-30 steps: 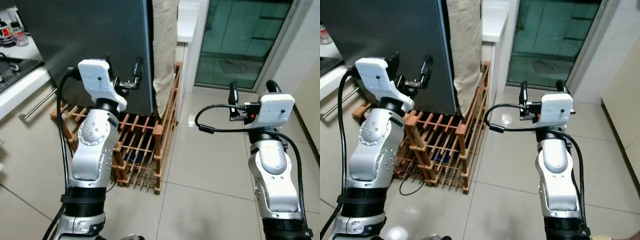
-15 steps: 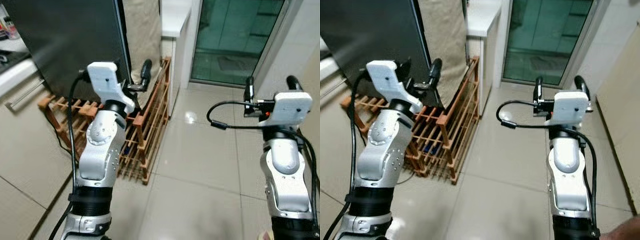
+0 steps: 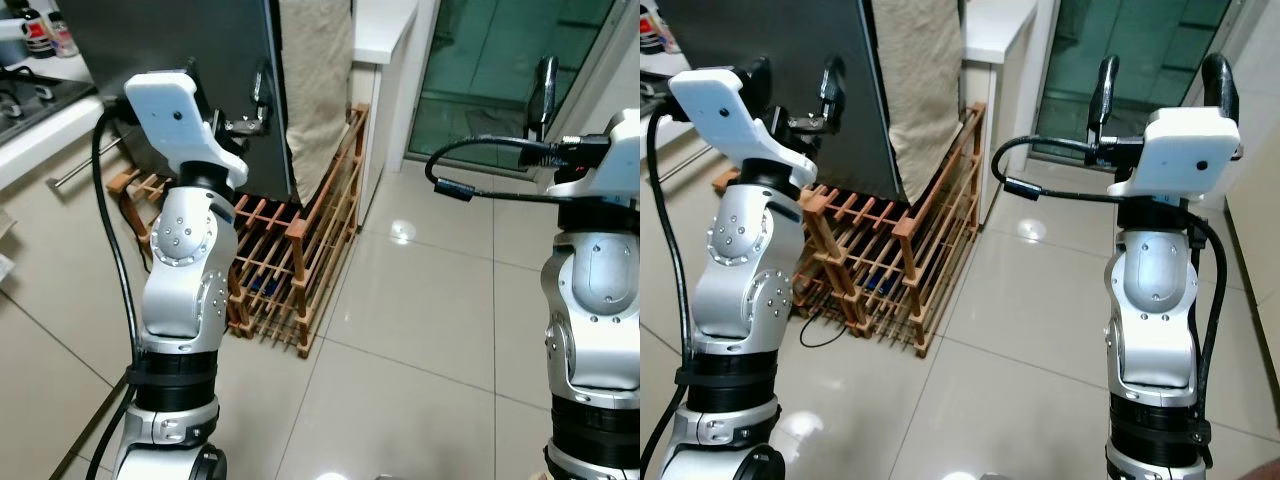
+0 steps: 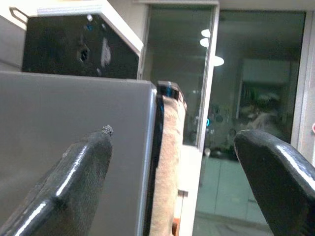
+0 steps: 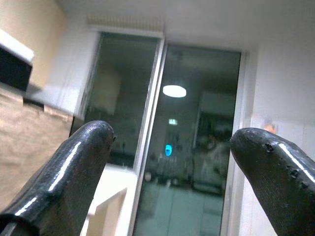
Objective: Restocking fridge
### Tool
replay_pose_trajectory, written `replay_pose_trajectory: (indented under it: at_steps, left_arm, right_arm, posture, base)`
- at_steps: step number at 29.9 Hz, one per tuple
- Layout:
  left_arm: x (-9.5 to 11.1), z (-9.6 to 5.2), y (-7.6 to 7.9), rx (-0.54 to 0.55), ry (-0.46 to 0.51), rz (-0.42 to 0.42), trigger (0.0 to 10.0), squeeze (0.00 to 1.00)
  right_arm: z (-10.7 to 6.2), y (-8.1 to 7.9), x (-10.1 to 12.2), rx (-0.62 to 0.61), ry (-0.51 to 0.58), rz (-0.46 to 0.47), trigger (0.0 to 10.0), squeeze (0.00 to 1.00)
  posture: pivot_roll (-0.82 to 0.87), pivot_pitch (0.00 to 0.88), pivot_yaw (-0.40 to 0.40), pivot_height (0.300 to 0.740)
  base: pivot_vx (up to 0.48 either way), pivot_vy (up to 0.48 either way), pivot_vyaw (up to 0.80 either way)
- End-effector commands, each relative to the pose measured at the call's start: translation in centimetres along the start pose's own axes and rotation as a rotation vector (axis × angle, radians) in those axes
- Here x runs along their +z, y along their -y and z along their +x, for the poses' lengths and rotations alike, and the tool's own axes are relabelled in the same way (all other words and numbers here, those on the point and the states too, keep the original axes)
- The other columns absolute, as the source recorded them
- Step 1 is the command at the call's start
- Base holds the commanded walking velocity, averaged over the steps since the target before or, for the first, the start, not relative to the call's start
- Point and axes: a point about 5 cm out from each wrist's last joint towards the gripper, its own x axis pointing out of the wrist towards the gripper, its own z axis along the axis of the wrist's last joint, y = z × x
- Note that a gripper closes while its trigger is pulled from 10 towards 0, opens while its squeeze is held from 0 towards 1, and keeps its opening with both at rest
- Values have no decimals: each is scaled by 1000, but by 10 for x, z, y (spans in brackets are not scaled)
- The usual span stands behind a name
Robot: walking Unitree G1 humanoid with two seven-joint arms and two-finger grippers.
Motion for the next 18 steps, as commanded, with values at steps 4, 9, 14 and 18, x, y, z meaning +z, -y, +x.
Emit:
replay_pose_trajectory:
  at_steps: [4, 9, 14, 18]
  left_arm:
    - [1, 1, 2, -21, 13, 6, 10000, 0]
    - [-3, 0, 3, -35, -3, -2, 10000, 0]
    - [-5, 0, 3, -33, -7, -10, 10000, 0]
    - [-4, 0, 3, -30, -5, -14, 10000, 0]
  right_arm:
    - [-2, -4, -6, 24, -35, 28, 10000, 0]
    - [-2, -5, -8, 28, -43, 29, 10000, 0]
    - [-3, -6, -10, 35, -46, 31, 10000, 0]
    - [-3, -7, -11, 42, -51, 31, 10000, 0]
  posture:
    - [-129, 5, 37, 740]
    - [-129, 3, 39, 740]
    - [-131, 2, 38, 740]
    - [-129, 3, 35, 740]
  base:
    - [444, 0, 0]
    - [448, 0, 0]
    - [449, 0, 0]
    - [450, 0, 0]
